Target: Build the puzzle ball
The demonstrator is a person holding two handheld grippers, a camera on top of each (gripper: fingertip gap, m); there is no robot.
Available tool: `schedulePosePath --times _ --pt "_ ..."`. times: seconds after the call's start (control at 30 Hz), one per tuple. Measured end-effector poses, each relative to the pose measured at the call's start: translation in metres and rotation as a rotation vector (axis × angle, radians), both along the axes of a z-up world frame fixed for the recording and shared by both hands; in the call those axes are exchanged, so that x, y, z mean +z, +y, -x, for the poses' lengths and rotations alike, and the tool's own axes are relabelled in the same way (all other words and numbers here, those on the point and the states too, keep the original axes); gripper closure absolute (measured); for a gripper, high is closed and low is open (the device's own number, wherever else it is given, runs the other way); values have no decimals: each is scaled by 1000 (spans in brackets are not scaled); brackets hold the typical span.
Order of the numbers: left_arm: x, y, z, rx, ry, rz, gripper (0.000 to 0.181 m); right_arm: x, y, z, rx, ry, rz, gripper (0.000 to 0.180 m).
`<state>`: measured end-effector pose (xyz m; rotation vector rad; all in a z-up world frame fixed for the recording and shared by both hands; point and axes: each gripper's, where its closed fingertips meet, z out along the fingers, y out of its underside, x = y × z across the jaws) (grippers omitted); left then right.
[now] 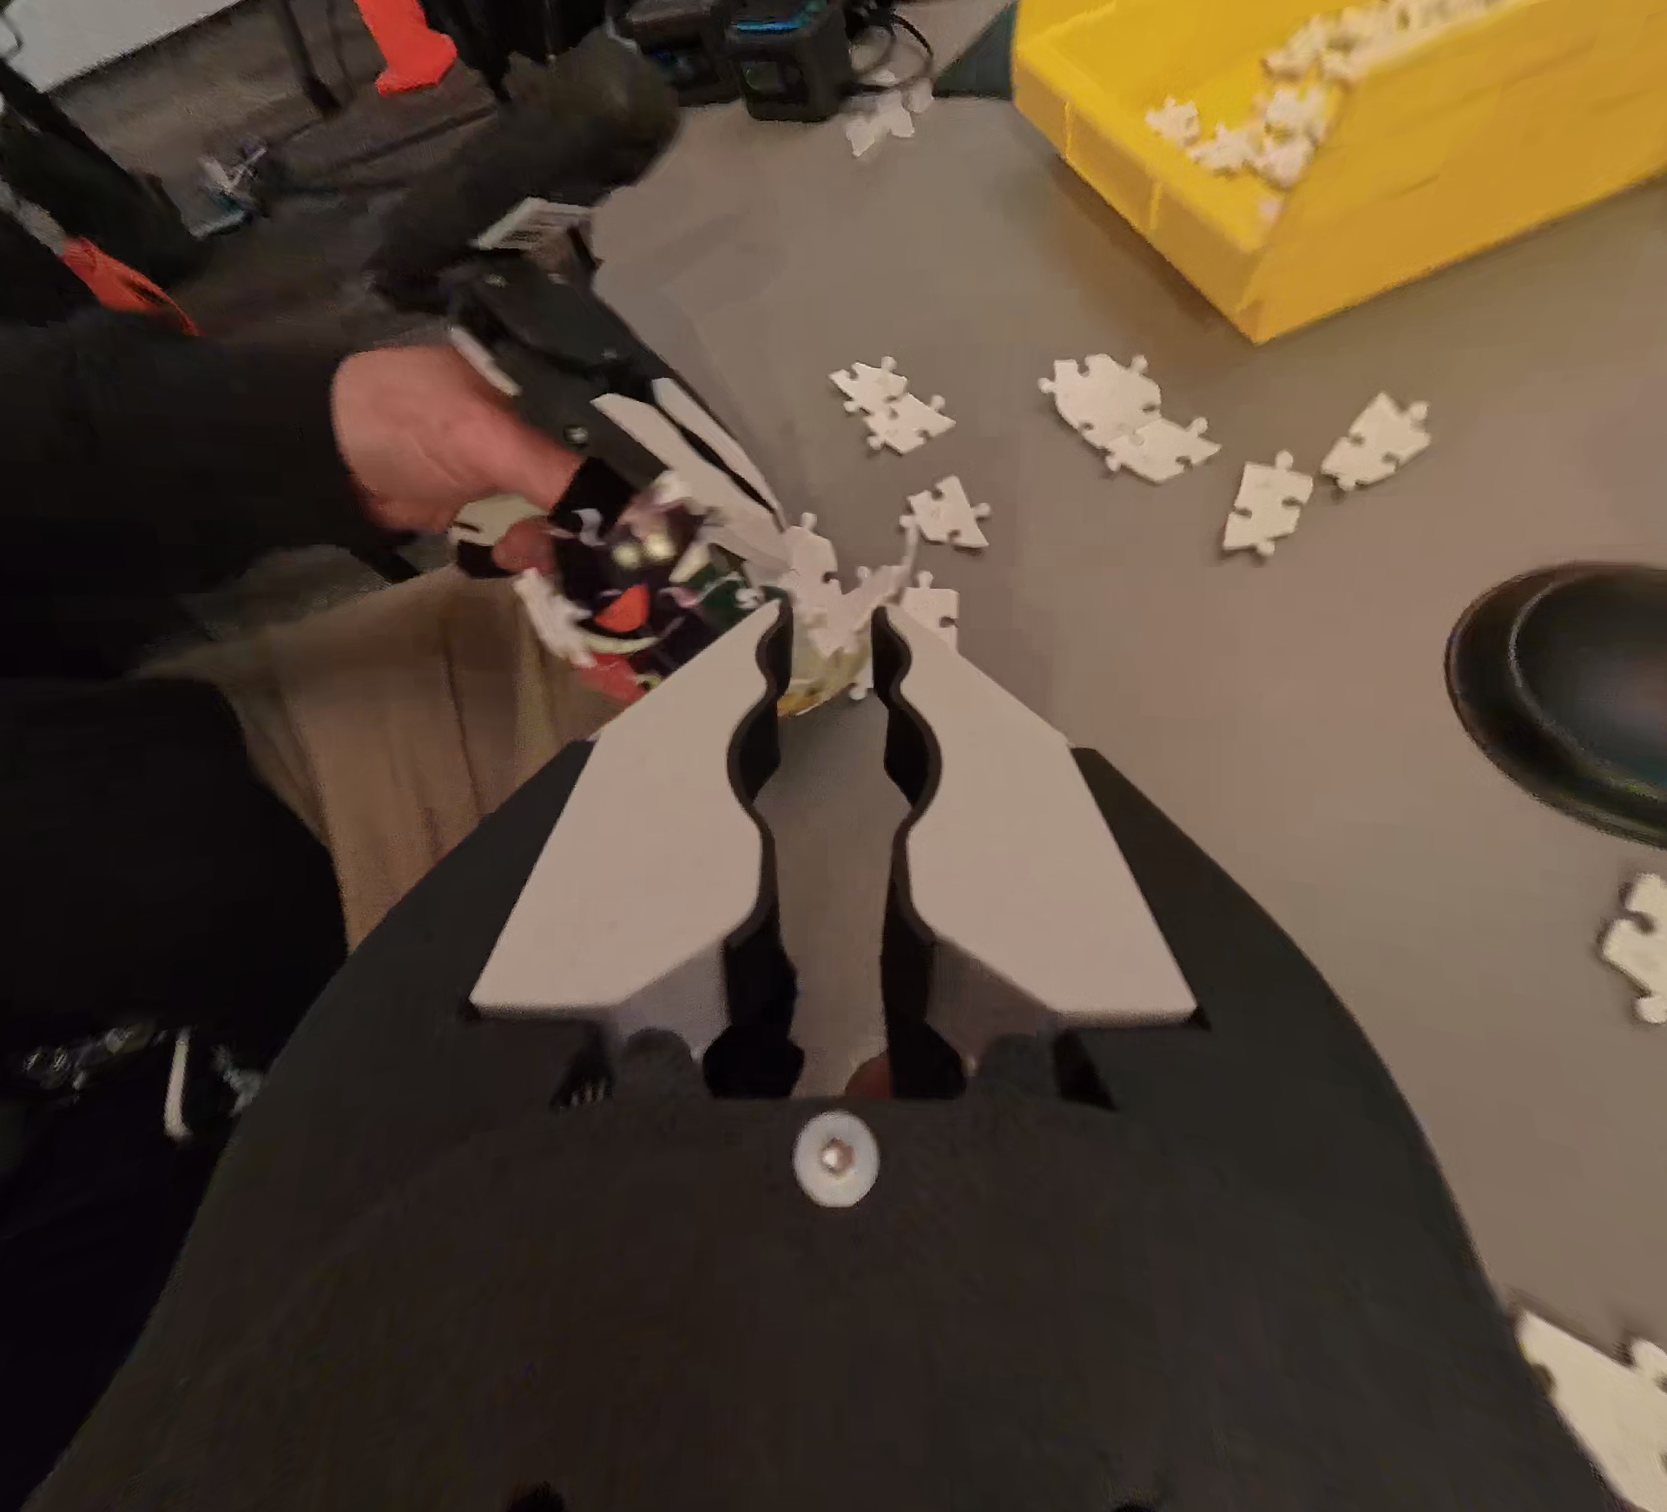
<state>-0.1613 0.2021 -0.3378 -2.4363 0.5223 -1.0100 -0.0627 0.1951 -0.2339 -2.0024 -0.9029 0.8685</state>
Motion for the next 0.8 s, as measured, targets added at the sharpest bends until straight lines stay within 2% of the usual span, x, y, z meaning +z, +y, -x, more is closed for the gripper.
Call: schedulePosePath --times 0.07,0.13,0.2,0.27,0.43,0.8 --pt "0 0 0 2 -4 0 174 14 -21 0 32 -25 -65 167" --pt "0 0 0 4 -5 0 174 14 -54 8 124 -54 -47 170" --pt "0 0 0 11 -6 -4 174 0 -90 24 217 -52 61 171" --pt "0 -2 -1 13 -6 -3 174 -27 -105 41 193 -82 135 173" --pt "0 -5 -2 18 -4 -11 174 -75 -103 73 44 -99 243 178" --pt "0 -7 -2 18 -1 -17 174 -88 -83 96 -88 -14 254 180"
